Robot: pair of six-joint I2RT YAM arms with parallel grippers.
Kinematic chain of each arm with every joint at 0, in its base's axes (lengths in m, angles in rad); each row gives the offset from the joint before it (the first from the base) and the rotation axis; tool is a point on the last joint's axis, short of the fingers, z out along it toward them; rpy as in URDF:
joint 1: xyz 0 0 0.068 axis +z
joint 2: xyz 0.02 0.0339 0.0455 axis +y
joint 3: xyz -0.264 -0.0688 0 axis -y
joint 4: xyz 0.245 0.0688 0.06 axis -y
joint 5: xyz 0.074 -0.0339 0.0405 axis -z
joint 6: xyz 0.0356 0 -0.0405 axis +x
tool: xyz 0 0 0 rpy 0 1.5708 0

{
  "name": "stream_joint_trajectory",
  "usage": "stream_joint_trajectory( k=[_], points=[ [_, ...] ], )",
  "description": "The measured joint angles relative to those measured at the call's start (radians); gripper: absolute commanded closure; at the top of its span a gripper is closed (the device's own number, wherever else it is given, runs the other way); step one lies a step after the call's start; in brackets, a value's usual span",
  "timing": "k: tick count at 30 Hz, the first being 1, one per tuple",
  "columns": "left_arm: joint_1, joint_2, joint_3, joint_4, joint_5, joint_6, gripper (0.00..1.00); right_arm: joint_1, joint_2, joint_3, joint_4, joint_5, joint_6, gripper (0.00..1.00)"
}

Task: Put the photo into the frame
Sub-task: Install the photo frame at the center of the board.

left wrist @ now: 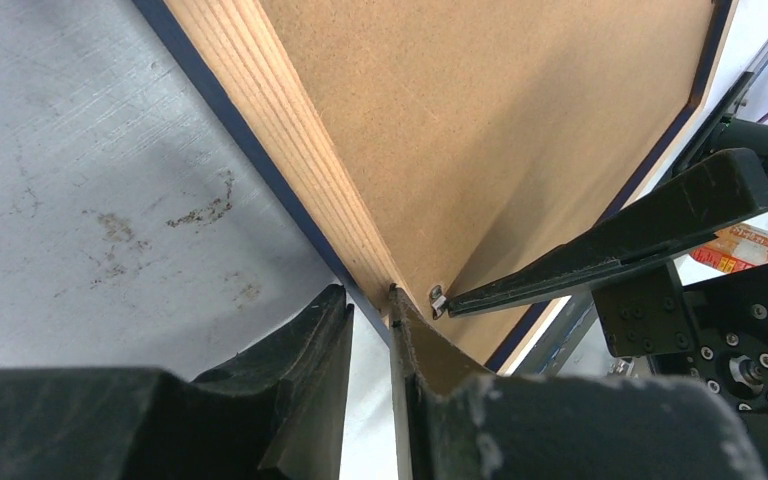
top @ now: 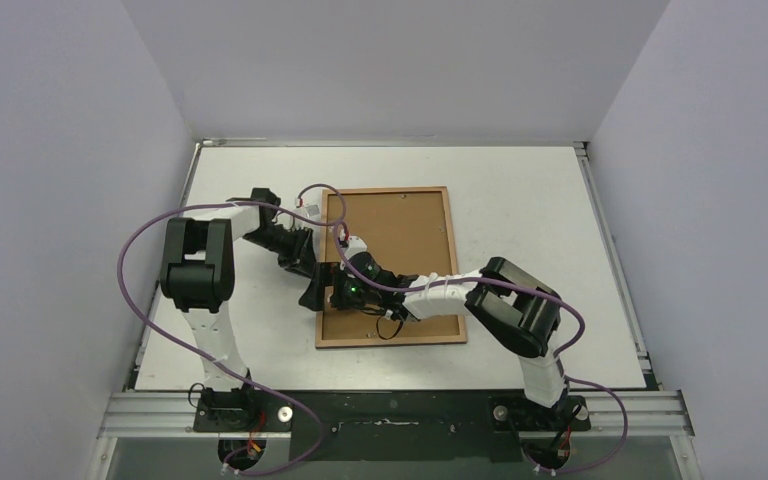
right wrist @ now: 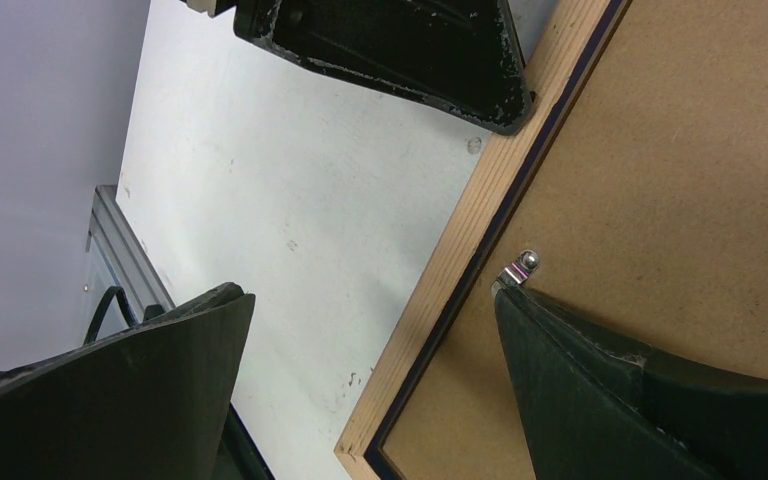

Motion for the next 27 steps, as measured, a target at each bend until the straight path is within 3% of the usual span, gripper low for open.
stream_joint_trajectory(
  k=[27],
  points=[
    [0.009, 0.014, 0.011, -0.003, 0.011, -0.018, 0.93, -0.002, 0.038, 0.050, -0.010, -0.003, 0.000, 0.02]
  ],
)
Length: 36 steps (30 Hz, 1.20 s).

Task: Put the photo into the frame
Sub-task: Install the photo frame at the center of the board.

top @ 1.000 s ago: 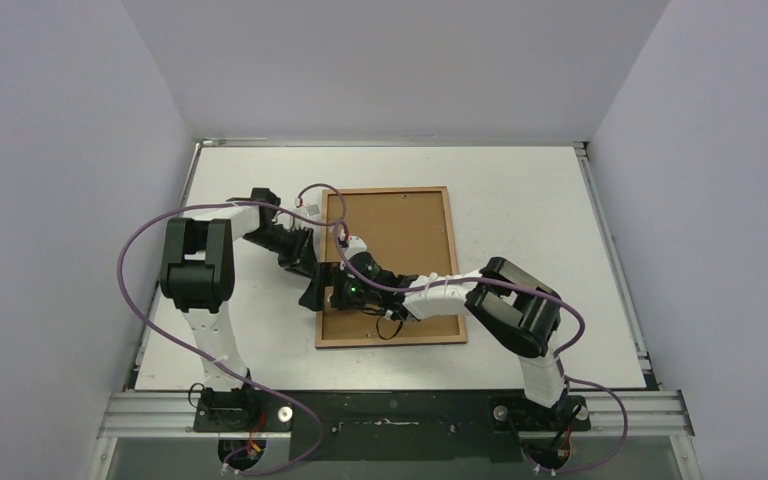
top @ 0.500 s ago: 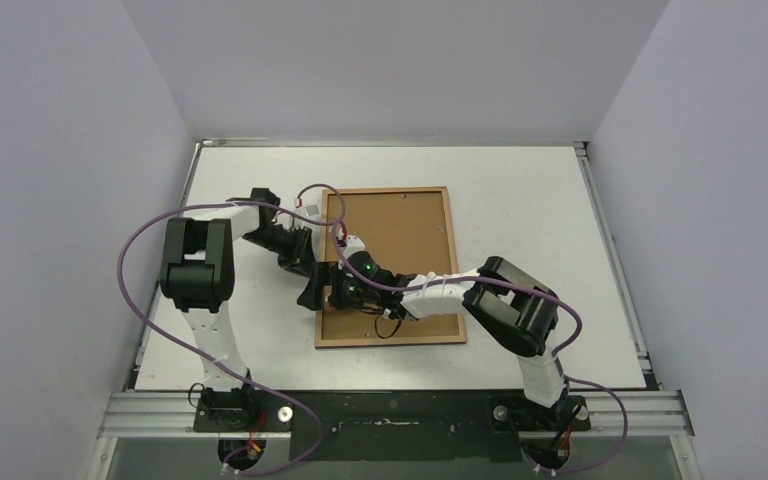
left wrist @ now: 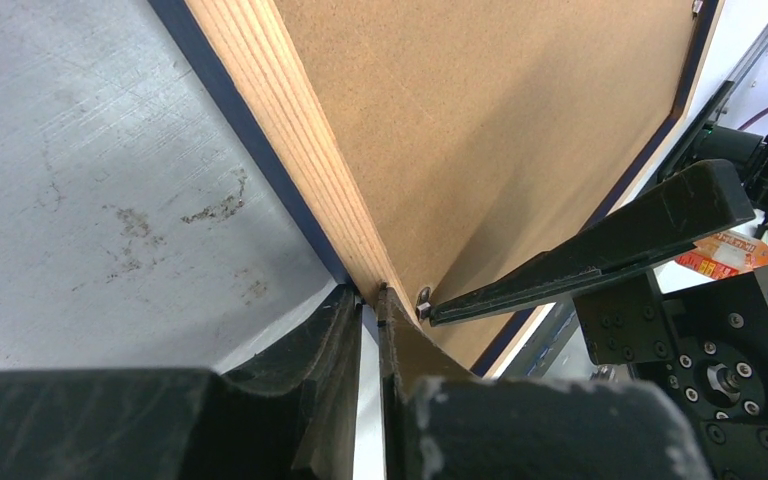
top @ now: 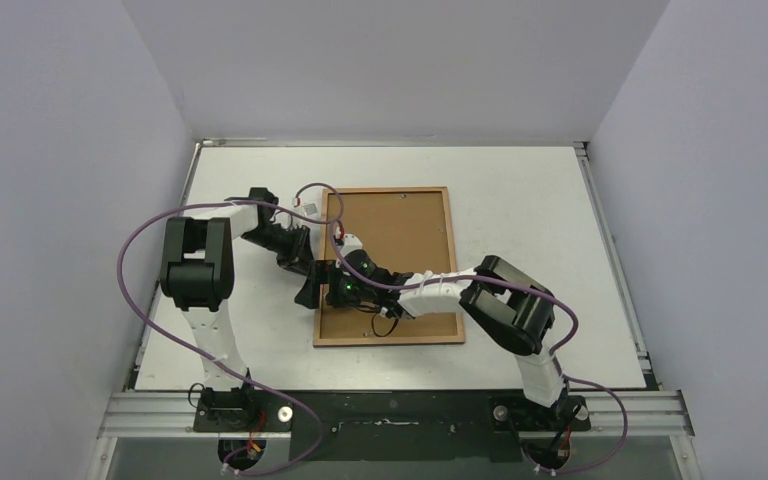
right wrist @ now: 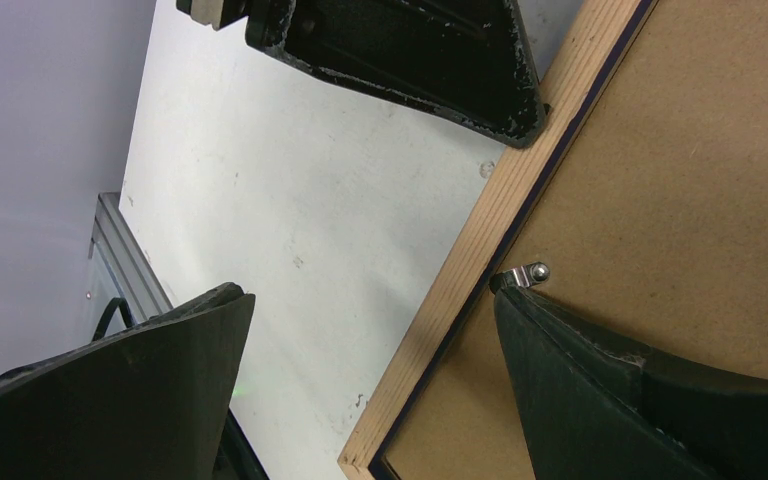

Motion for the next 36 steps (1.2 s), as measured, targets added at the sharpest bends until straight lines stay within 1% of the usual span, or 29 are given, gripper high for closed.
stream_joint_trajectory(
  k=[9, 19, 28, 36],
  points=[
    [0.003, 0.002, 0.002, -0.001, 0.005, 0.000, 0.95, 0.006, 0.000, 0.000, 0.000, 0.041, -0.001, 0.02],
    [0.008, 0.015, 0.006, 0.001, 0.028, 0.000, 0.96, 0.031, 0.000, 0.003, 0.000, 0.138, -0.003, 0.03],
    [0.008, 0.016, 0.009, 0.001, 0.032, 0.000, 0.98, 0.035, 0.004, 0.002, 0.018, 0.186, -0.005, 0.02],
    [0.008, 0.016, 0.010, 0.001, 0.032, 0.000, 1.00, 0.035, 0.002, -0.016, 0.043, 0.193, -0.006, 0.02]
  ],
)
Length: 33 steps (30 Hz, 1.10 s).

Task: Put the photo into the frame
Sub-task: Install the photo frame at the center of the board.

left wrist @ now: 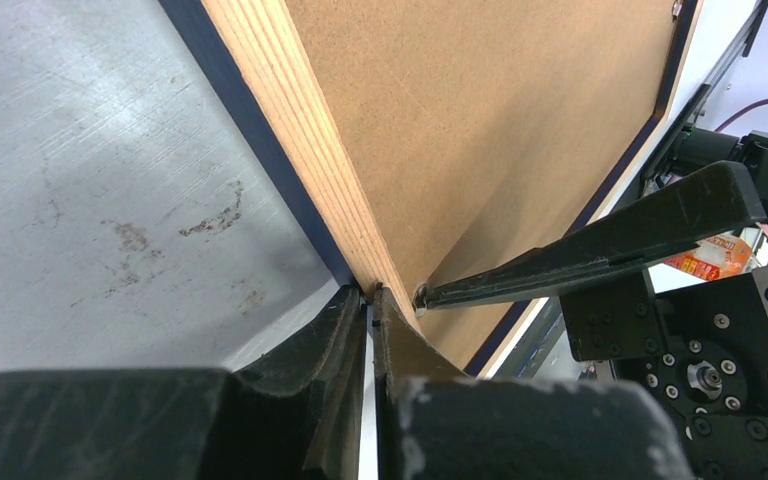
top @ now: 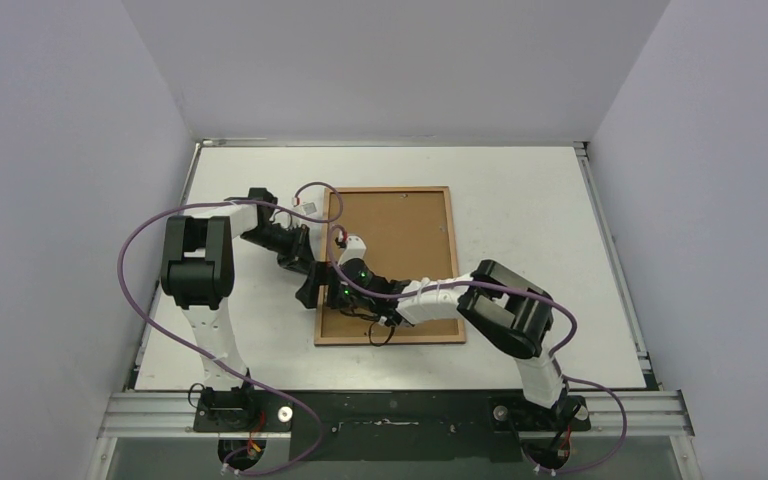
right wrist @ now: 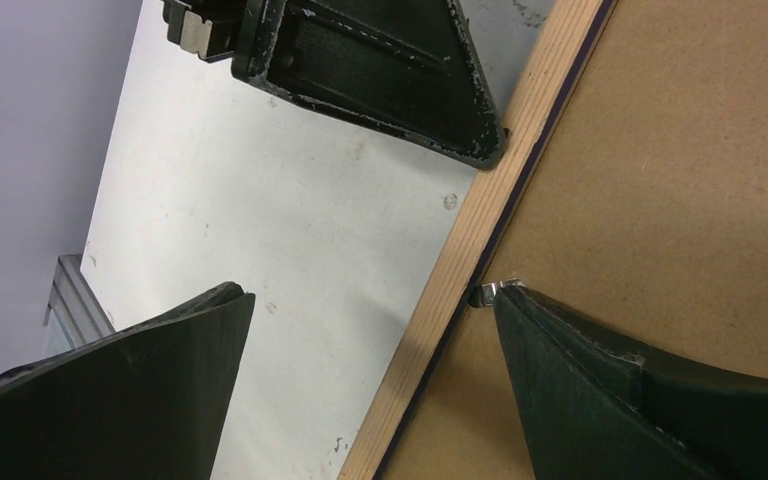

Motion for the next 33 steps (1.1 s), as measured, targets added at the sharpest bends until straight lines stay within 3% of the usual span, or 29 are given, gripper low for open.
stream_joint_trajectory(
  k=[9, 33],
  points=[
    [-0.002, 0.002, 0.000, -0.001, 0.006, -0.006, 1.00, 0.000, -0.078, -0.095, -0.010, 0.016, -0.021, 0.02],
    [-0.001, 0.002, -0.001, 0.000, 0.005, -0.023, 1.00, -0.003, -0.008, -0.010, 0.004, -0.089, -0.026, 0.02]
  ],
)
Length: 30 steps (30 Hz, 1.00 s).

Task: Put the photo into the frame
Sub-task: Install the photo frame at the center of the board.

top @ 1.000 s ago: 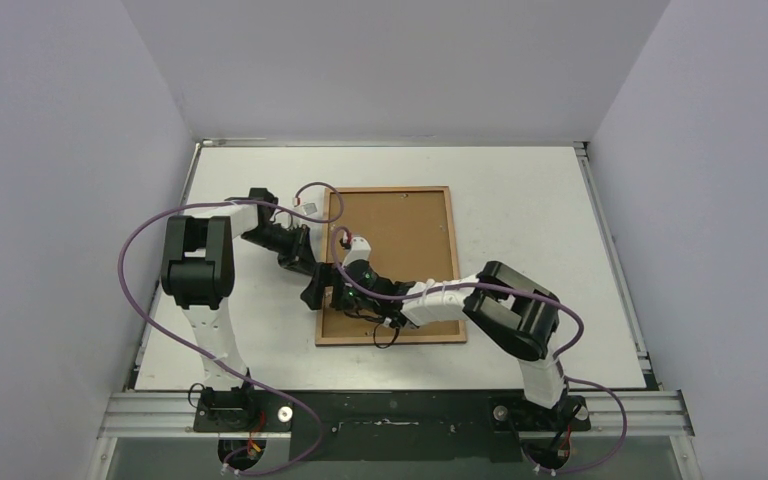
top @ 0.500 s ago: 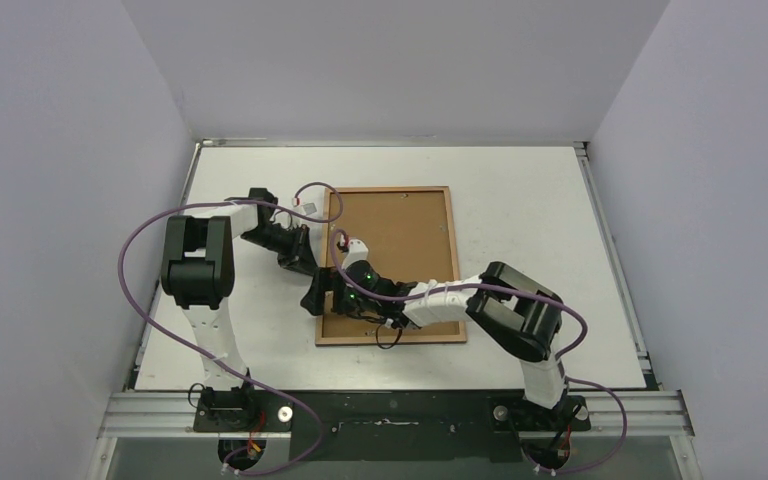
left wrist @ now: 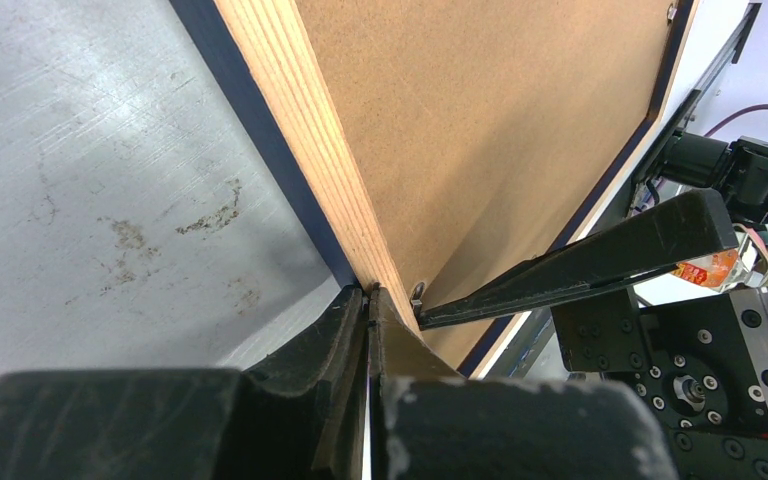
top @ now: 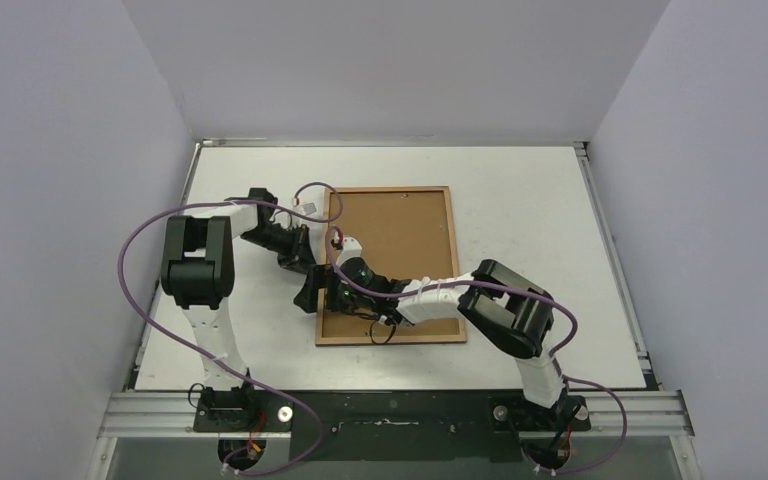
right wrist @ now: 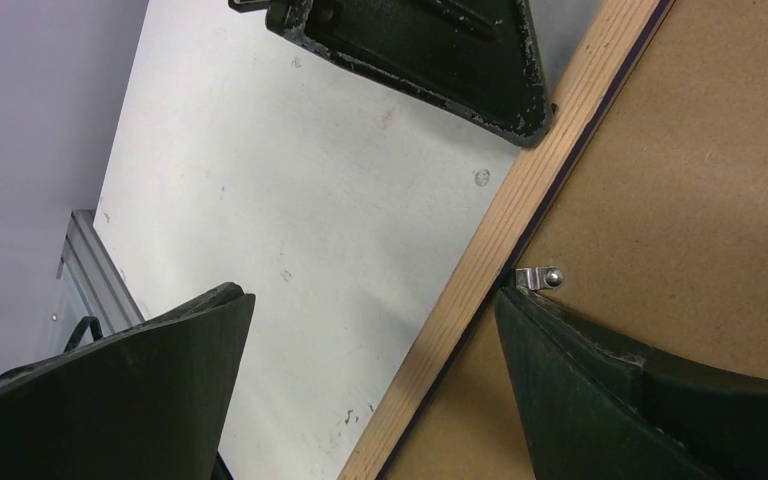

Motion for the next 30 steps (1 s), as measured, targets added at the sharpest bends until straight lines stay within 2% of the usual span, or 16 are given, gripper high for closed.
stream_joint_trajectory(
  k=[22, 30],
  points=[
    [0.003, -0.002, -0.012, 0.027, 0.022, -0.005, 1.00, 0.005, -0.009, -0.009, 0.003, 0.040, -0.066, 0.02],
    [0.003, -0.002, -0.016, 0.023, 0.036, 0.002, 0.97, -0.080, -0.226, -0.125, 0.010, -0.018, -0.080, 0.04]
  ],
)
